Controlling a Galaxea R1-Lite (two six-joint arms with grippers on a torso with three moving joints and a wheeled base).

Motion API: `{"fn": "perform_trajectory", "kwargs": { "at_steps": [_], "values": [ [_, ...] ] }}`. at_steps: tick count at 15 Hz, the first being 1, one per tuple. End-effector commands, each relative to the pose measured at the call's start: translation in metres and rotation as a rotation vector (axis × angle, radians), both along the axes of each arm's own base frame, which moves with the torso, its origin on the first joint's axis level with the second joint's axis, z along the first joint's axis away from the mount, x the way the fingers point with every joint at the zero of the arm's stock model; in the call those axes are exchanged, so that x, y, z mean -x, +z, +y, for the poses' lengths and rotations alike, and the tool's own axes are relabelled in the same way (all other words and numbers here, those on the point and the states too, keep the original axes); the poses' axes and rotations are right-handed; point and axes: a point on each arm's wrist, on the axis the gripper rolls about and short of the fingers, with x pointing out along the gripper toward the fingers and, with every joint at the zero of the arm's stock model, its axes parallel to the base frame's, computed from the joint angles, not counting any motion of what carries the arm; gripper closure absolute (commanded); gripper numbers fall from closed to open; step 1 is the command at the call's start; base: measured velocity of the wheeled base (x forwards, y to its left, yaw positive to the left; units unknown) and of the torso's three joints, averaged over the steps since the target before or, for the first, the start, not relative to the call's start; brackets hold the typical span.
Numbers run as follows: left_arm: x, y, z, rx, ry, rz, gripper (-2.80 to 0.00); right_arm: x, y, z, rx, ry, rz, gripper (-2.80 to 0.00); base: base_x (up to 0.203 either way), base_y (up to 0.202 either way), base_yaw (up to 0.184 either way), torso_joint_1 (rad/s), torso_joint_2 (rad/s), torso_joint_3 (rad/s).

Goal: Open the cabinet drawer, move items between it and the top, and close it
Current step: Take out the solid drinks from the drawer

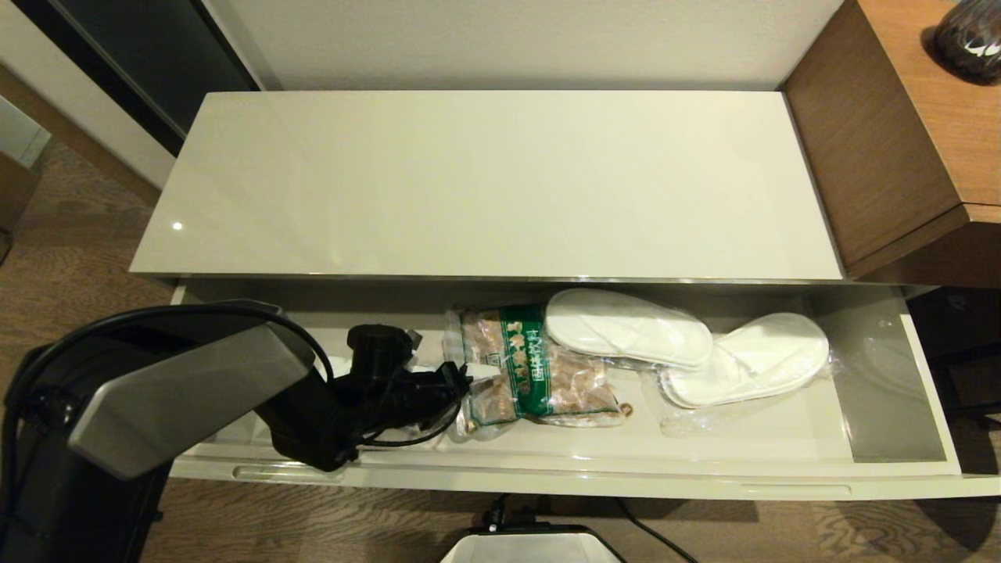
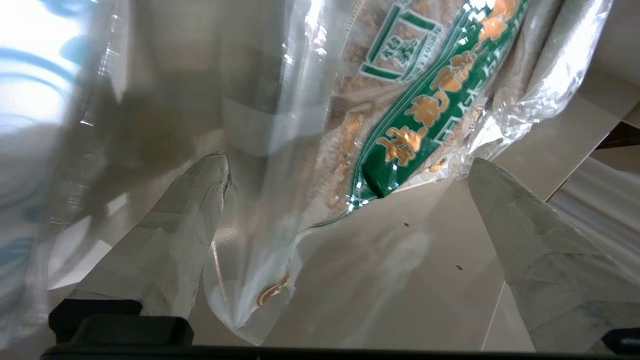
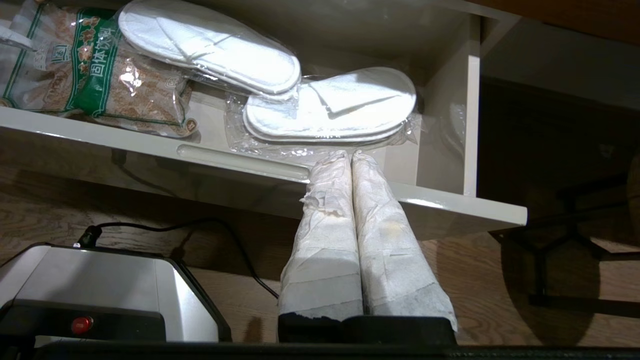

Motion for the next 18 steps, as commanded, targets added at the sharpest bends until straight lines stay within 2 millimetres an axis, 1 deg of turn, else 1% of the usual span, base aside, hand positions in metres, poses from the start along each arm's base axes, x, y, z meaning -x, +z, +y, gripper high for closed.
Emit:
{"fn": "perform_trajectory", "kwargs": {
  "at_steps": [1,5,6,9,13,18],
  "values": [
    [0.002,-0.001,-0.006,-0.016,0.012,0.003,-2.80,0.002,-0.001,0.000,0.001,0.001,-0.021,0.00,0.000,0.000,0.000,0.000,0.00,0.000],
    [0.003,-0.007,-0.008,-0.052,0.033,0.015,-2.80,0.002,-0.001,0.000,0.001,0.001,-0.021,0.00,0.000,0.000,0.000,0.000,0.00,0.000],
    [0.004,-0.011,-0.011,-0.092,0.042,0.004,-2.80,0.002,-0.001,0.000,0.001,0.001,-0.021,0.00,0.000,0.000,0.000,0.000,0.00,0.000],
    [0.002,-0.013,-0.012,-0.099,0.048,0.010,-2.80,0.002,-0.001,0.000,0.001,0.001,-0.021,0.00,0.000,0.000,0.000,0.000,0.00,0.000],
    [0.002,-0.013,-0.012,-0.099,0.048,0.010,-2.80,0.002,-0.001,0.000,0.001,0.001,-0.021,0.00,0.000,0.000,0.000,0.000,0.00,0.000],
    [0.001,-0.011,-0.020,-0.144,0.073,0.029,-2.80,0.002,-0.001,0.000,0.001,0.001,-0.021,0.00,0.000,0.000,0.000,0.000,0.00,0.000]
  ]
}}
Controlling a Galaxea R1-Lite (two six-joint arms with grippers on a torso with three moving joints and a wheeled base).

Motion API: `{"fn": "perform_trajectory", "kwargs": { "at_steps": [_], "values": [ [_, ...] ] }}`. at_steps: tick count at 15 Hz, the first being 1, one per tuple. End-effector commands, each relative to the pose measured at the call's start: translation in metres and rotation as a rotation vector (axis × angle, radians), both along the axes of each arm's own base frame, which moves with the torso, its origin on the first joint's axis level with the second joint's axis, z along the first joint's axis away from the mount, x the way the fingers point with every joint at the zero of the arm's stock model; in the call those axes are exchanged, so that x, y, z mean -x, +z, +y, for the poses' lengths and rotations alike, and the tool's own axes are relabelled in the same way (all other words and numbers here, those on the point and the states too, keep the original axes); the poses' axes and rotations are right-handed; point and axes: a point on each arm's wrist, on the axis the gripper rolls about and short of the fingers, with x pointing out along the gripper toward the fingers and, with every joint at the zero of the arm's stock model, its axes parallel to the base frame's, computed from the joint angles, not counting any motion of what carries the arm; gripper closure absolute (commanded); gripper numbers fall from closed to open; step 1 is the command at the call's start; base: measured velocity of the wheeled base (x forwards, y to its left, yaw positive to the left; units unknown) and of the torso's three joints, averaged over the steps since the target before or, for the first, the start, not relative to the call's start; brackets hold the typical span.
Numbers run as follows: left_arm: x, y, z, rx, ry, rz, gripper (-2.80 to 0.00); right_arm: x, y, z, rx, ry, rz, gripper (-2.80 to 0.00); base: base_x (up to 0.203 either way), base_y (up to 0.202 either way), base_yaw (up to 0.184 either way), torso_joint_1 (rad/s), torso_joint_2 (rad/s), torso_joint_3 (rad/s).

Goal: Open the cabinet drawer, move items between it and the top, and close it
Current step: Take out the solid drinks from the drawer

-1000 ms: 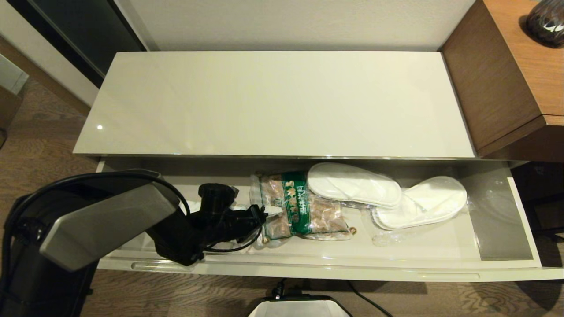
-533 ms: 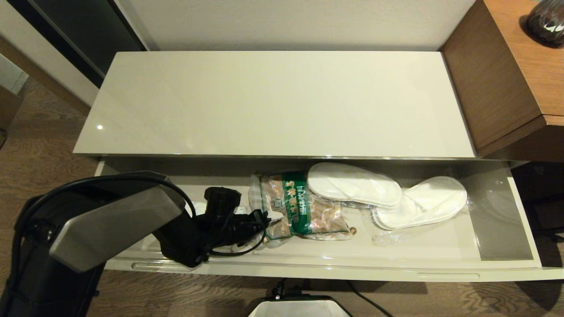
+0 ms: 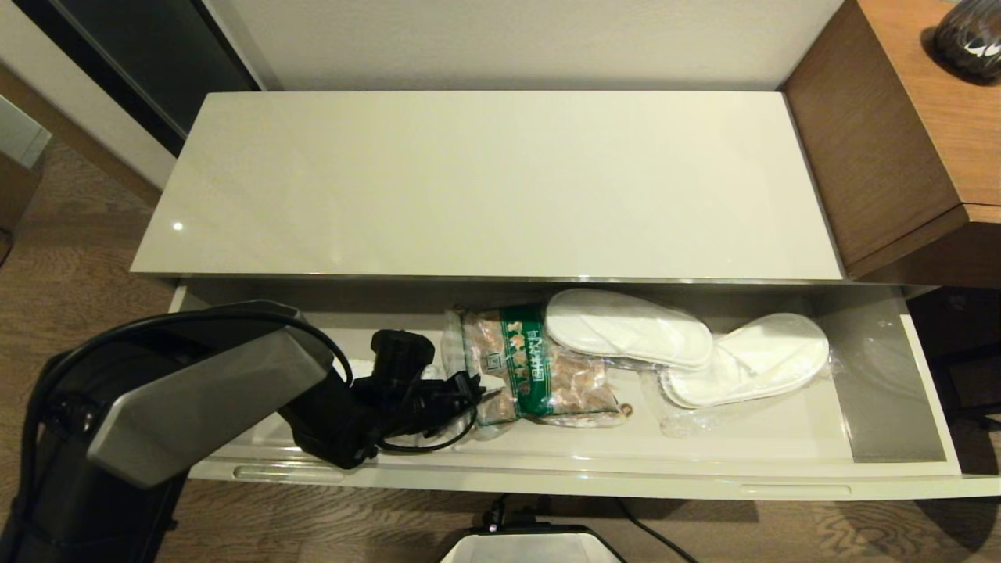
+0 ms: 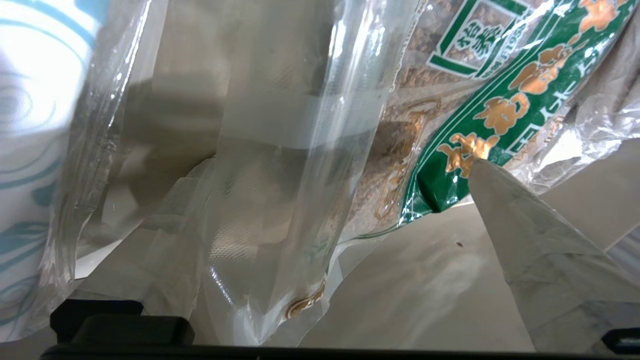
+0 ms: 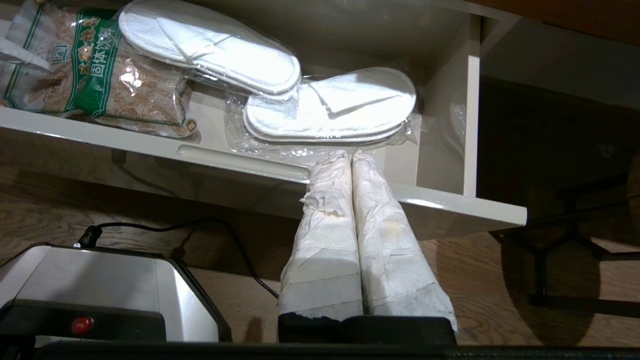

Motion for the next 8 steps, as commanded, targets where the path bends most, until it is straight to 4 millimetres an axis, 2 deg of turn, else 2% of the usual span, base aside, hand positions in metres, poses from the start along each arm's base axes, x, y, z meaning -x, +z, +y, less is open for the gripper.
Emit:
{"fn": "perform_trajectory", "kwargs": {
  "at_steps": [1,4,5,8],
  "values": [
    [-0.0001,-0.0005,-0.0019,0.004,-0.002,0.001,-2.80,0.0016,-0.0008,0.0000,0.001,0.001,-0.021,0.00,0.000,0.000,0.000,0.000,0.00,0.000],
    [0.0012,-0.0009,-0.0020,0.001,-0.004,0.004,-2.80,0.0016,-0.0008,0.0000,0.001,0.001,-0.021,0.00,0.000,0.000,0.000,0.000,0.00,0.000],
    [0.0012,-0.0010,-0.0020,-0.001,-0.005,0.004,0.00,0.0016,-0.0008,0.0000,0.001,0.001,-0.021,0.00,0.000,0.000,0.000,0.000,0.00,0.000],
    [0.0006,-0.0009,-0.0023,-0.001,-0.006,0.001,0.00,0.0016,-0.0010,0.0000,0.001,0.001,-0.020,0.00,0.000,0.000,0.000,0.000,0.00,0.000]
  ]
}}
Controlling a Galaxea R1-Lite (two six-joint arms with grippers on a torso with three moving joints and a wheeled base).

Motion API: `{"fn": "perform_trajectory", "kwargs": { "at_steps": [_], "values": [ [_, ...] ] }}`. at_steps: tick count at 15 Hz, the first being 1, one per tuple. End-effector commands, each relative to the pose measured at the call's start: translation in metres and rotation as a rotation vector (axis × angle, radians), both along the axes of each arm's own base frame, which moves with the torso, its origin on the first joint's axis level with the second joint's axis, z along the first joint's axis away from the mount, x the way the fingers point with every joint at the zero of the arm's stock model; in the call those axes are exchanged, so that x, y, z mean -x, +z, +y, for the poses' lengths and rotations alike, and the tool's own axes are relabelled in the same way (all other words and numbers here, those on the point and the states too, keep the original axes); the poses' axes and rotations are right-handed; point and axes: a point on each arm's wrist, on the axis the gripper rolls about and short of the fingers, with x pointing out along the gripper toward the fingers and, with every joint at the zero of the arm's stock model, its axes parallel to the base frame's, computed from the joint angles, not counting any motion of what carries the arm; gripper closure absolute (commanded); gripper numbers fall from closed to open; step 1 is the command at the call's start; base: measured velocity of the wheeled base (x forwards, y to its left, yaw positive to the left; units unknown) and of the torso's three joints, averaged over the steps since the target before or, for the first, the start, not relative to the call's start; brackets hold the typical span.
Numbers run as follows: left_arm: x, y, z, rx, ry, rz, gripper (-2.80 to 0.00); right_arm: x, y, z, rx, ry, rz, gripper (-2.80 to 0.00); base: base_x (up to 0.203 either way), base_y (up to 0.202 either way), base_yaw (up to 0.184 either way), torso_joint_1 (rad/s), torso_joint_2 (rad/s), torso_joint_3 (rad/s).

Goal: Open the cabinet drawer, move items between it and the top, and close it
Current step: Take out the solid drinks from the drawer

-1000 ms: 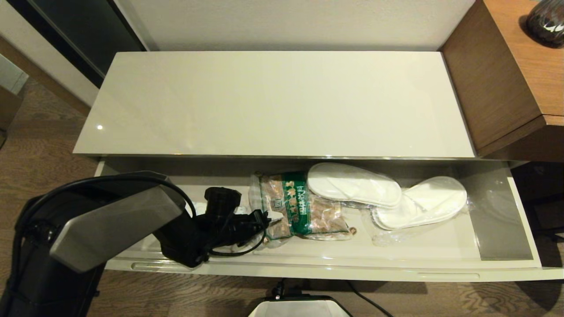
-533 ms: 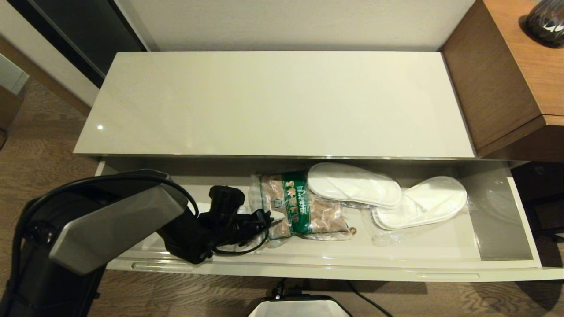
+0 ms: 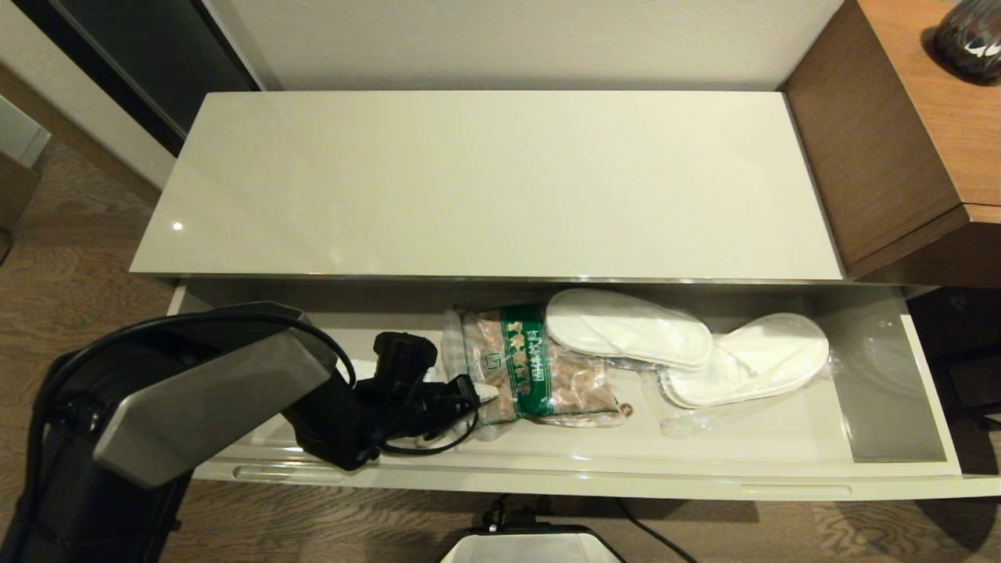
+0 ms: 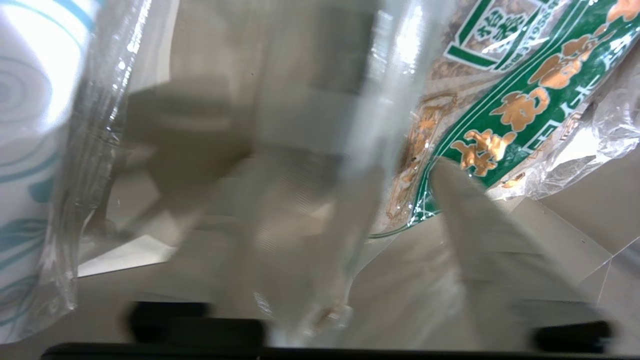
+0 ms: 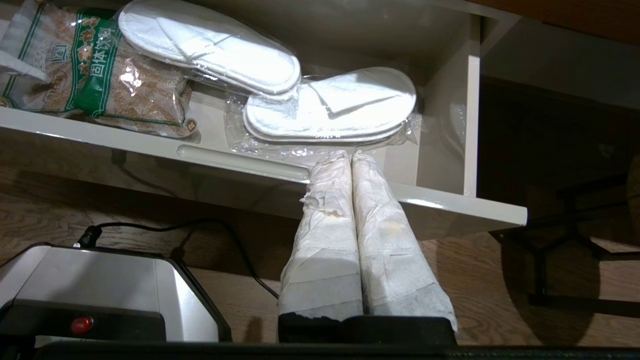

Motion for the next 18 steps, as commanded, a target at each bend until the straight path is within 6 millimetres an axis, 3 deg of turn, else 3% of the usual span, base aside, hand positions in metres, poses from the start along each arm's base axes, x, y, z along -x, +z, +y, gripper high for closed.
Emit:
{"fn": "perform_trajectory", "kwargs": {
  "at_steps": [1,5,11,16,18],
  "values": [
    [-0.001,0.000,0.000,0.008,0.001,-0.003,0.00,0.002,-0.001,0.000,0.002,0.001,-0.021,0.00,0.000,0.000,0.000,0.000,0.00,0.000],
    [0.000,0.010,0.001,0.019,0.004,-0.027,0.00,0.002,-0.001,0.000,0.002,0.001,-0.021,0.00,0.000,0.000,0.000,0.000,0.00,0.000],
    [0.008,0.052,0.004,0.057,0.003,-0.102,0.00,0.002,-0.001,0.000,0.002,0.001,-0.021,0.00,0.000,0.000,0.000,0.000,0.00,0.000],
    [0.038,0.130,0.017,0.094,-0.009,-0.185,0.00,0.002,-0.001,0.000,0.002,0.001,-0.021,0.00,0.000,0.000,0.000,0.000,0.00,0.000],
    [0.054,0.150,0.020,0.085,-0.027,-0.177,0.00,0.002,-0.001,0.000,0.002,0.001,-0.021,0.00,0.000,0.000,0.000,0.000,0.00,0.000]
  ]
}}
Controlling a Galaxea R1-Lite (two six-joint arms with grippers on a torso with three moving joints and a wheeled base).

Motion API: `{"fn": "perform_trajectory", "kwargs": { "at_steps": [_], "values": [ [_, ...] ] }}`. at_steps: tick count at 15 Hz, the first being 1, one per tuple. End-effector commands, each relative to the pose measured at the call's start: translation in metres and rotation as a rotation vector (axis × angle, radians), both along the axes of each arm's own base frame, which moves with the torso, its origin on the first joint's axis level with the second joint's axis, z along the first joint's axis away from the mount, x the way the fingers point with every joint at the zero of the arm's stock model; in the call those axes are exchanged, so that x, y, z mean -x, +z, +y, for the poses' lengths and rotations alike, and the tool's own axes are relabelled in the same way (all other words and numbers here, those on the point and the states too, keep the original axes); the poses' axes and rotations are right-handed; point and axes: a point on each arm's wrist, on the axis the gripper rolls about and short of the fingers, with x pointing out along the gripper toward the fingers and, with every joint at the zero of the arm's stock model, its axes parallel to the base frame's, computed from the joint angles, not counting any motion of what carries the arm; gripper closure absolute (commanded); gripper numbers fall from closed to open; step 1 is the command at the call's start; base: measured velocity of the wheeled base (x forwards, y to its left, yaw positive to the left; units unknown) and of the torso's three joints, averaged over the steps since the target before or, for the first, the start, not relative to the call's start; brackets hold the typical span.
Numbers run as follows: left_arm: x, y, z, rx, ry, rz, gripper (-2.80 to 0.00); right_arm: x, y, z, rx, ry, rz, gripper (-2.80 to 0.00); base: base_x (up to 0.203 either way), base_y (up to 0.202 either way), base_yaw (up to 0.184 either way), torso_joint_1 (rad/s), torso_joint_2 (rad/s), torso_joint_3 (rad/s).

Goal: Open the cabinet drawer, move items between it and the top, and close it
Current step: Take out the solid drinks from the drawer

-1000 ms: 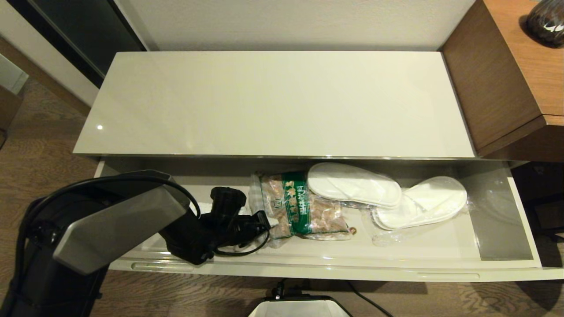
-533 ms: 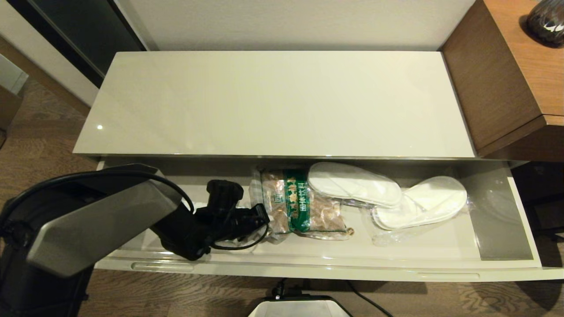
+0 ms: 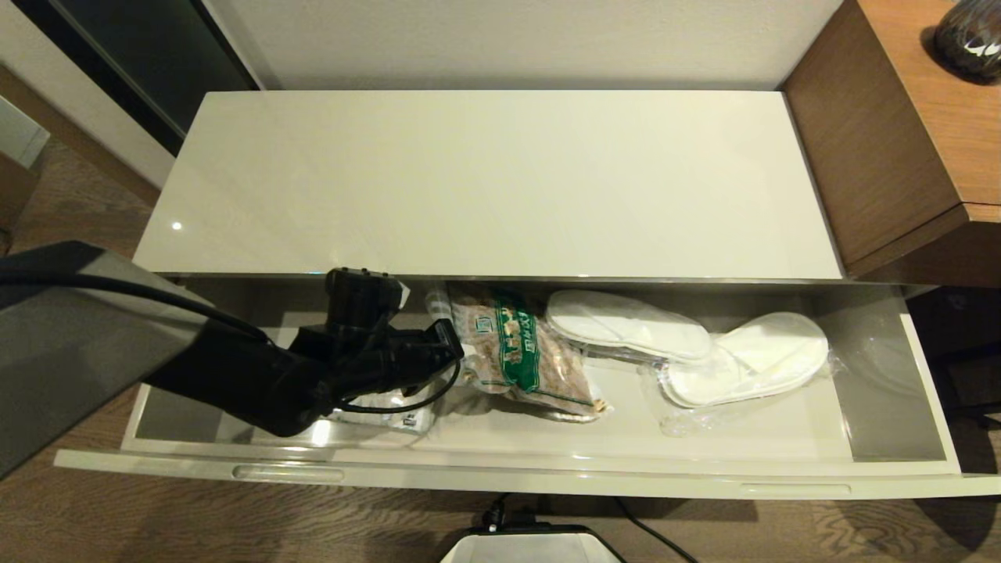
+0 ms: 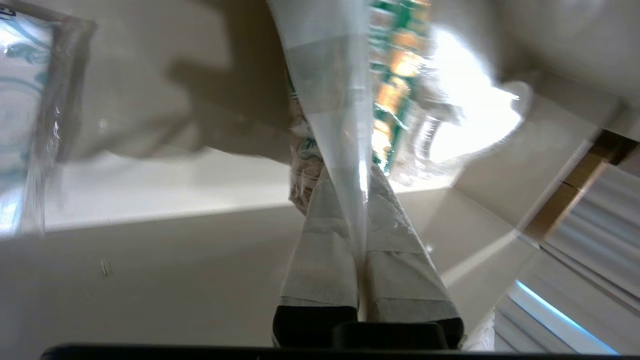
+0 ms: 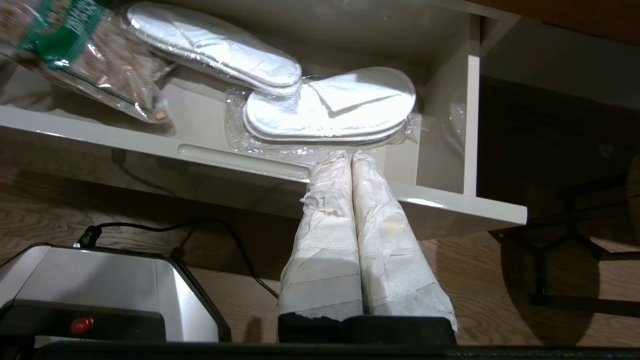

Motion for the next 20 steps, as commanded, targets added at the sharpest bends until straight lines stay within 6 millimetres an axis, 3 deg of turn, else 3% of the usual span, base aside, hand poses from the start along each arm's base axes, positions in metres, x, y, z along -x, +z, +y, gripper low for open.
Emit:
{"fn": "perform_trajectory", "kwargs": {
  "at_steps": [1,9,16,20],
  "values": [
    [0.022,0.040,0.003,0.015,-0.028,-0.066,0.00,0.002,-0.001,0.000,0.002,0.001,-0.021,0.00,0.000,0.000,0.000,0.000,0.00,0.000],
    [0.056,0.078,0.004,0.017,-0.080,-0.098,0.00,0.002,-0.001,0.000,0.002,0.001,-0.020,0.00,0.000,0.000,0.000,0.000,0.00,0.000],
    [0.101,0.131,0.020,0.044,-0.121,-0.156,0.00,0.002,-0.001,0.000,0.002,0.001,-0.020,0.00,0.000,0.000,0.000,0.000,0.00,0.000],
    [0.103,0.171,0.021,0.064,-0.120,-0.202,0.00,0.002,-0.001,0.000,0.002,0.001,-0.021,0.00,0.000,0.000,0.000,0.000,0.00,0.000]
  ]
}}
